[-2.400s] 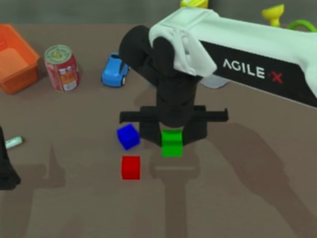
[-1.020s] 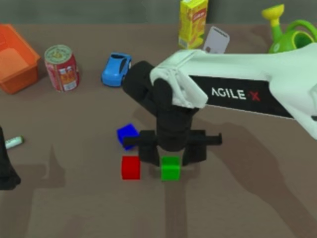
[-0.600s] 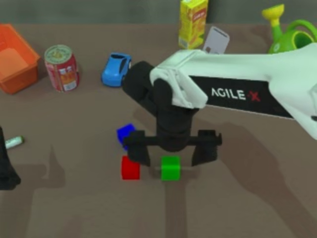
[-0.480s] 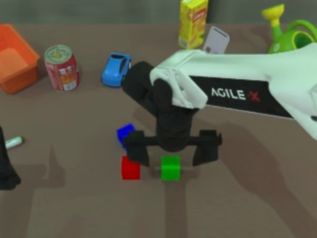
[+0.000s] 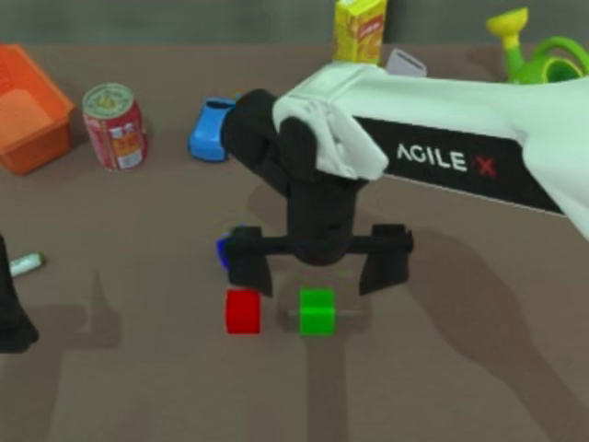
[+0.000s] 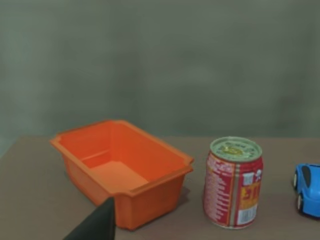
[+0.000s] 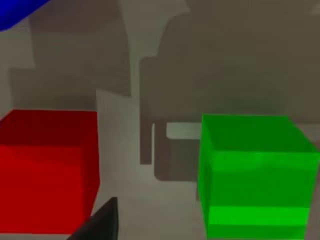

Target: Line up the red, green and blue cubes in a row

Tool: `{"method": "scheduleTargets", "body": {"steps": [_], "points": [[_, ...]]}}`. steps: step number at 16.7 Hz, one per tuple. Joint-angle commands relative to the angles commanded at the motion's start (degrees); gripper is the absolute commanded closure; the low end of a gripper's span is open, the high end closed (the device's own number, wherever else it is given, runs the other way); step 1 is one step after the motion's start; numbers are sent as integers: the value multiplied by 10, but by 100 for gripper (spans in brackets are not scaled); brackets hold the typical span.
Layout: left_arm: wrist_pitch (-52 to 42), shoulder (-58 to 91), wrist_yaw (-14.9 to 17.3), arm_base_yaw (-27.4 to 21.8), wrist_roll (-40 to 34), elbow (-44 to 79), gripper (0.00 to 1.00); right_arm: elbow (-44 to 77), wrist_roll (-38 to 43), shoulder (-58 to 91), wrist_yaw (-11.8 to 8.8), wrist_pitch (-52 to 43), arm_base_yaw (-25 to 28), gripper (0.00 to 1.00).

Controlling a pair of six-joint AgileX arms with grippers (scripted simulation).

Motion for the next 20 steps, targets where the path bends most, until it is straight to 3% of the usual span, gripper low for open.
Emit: {"method": "scheduleTargets", "body": {"steps": [4,11,15,20], "points": [[0,0,0,0,0,0,0,45,2,-22,0,-70,1,0],[-10,15,1,-5,4,15,0,34,-5,-39,2,-63,-9,0],[-67,106,2,-32,30,104,0,-48,-44,-137,13,-10,-46,0],[-191,339,1,-84,85,301,0,-237,-130,-349,27,99,-125,0]]}}
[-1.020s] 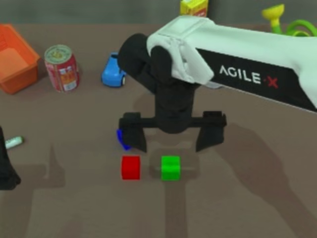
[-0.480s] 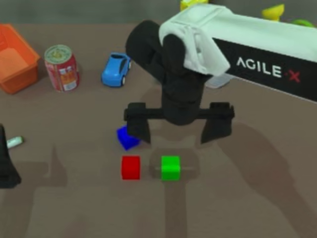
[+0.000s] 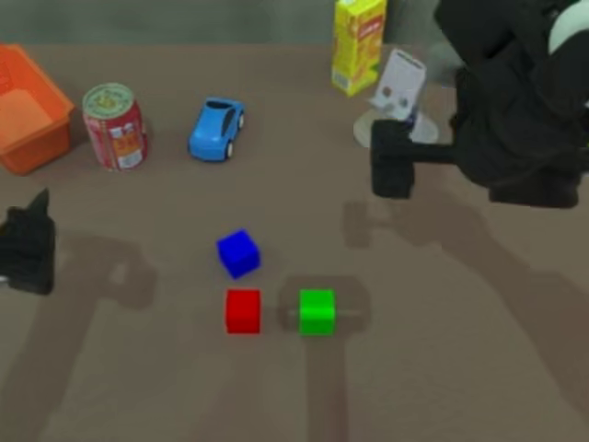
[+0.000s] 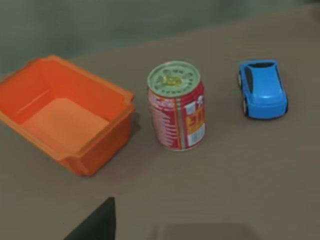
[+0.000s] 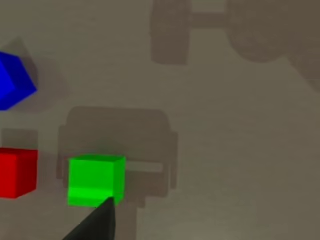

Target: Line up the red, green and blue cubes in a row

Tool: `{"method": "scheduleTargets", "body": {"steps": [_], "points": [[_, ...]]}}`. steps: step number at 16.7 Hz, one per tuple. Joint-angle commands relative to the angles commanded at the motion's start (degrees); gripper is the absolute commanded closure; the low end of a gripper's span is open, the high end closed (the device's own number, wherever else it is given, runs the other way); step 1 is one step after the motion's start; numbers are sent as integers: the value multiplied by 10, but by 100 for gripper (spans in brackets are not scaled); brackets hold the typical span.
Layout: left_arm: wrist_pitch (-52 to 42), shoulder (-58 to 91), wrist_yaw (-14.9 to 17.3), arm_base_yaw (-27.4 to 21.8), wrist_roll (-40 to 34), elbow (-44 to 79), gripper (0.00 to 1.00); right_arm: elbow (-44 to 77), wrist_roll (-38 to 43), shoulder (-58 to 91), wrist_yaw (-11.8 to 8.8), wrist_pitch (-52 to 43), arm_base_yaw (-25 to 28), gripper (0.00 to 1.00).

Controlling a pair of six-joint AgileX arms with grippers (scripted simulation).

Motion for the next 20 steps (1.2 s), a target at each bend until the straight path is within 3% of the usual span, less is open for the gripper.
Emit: {"method": "scheduleTargets", "body": {"steps": [5,11,16,20], "points": [[-154,318,-1,-64,67,227,0,-239,-101,-270,2,137,-96,0],[-328,650,0,-138,143,479,0,-525,-217,-603,-10,317,-212,0],[-425,840,1,-182,187,642,0,-702,-288,-830,-29,445,-287,0],[-463,918,1,-200,206,713,0,-774,-317,-927,-40,505,-317,0]]}}
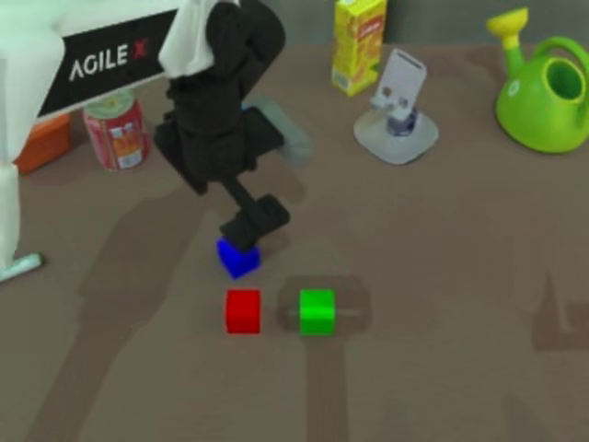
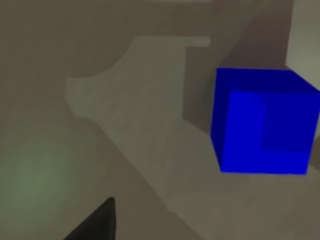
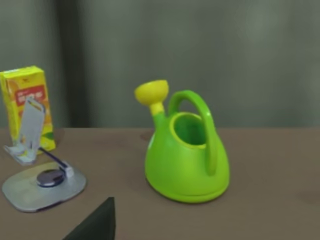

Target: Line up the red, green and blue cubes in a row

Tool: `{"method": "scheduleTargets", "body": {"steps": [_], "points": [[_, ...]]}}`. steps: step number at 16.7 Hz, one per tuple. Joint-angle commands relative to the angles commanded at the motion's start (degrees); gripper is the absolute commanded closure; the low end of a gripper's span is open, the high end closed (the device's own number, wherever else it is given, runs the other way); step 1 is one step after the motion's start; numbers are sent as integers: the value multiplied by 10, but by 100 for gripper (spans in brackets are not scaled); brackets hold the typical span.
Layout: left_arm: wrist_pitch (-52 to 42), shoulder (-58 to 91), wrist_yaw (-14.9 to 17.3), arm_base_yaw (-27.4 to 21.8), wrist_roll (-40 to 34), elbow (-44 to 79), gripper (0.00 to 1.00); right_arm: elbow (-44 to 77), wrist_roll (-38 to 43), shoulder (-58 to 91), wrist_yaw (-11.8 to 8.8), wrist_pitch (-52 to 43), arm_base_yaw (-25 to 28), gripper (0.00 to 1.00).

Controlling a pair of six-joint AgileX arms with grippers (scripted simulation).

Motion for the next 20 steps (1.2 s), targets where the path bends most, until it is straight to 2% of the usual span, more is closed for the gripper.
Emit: {"method": "scheduleTargets", "body": {"steps": [7,15,20], "points": [[-3,11,0,0,3,9,0,-9,-4,-12,-2,8,-4,0],[138,62,0,-2,4,-77,0,-9,-4,-12,-2,8,-4,0],[146,66,1,-2,4,-83,0,-9,-4,-12,-2,8,-4,0]]}}
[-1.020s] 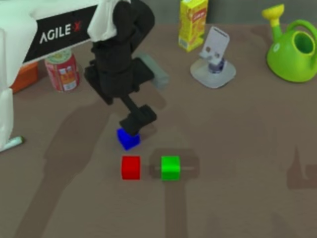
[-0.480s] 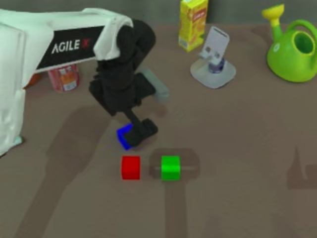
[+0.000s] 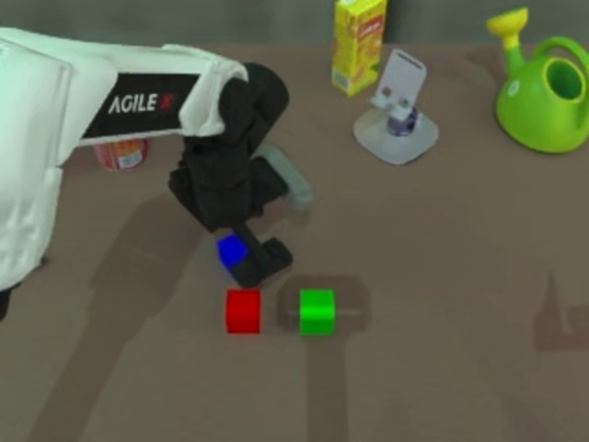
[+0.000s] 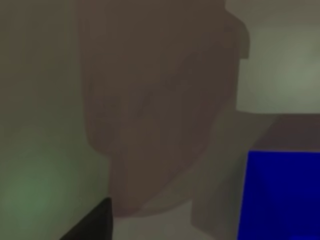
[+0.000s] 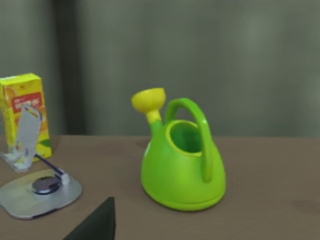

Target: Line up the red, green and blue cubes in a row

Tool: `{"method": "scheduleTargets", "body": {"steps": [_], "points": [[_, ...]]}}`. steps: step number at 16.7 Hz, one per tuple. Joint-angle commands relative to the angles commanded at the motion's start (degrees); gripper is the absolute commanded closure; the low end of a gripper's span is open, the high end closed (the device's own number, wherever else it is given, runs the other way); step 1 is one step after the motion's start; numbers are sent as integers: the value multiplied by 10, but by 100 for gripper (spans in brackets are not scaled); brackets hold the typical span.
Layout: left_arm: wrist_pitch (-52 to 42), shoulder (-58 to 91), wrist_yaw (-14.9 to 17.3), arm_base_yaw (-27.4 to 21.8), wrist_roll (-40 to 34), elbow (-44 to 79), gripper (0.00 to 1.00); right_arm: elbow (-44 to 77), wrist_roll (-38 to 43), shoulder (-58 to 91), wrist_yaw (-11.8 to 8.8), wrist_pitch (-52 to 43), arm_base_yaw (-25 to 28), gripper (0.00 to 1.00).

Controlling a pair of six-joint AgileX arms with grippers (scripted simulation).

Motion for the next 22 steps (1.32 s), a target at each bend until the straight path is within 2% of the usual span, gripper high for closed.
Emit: {"method": "scheduleTargets", "body": {"steps": [13,22], "points": [[0,0,0,0,0,0,98,0,0,0,0,0,0,0],[-5,-11,4,0,-3,2,100,0,0,0,0,0,0,0]]}}
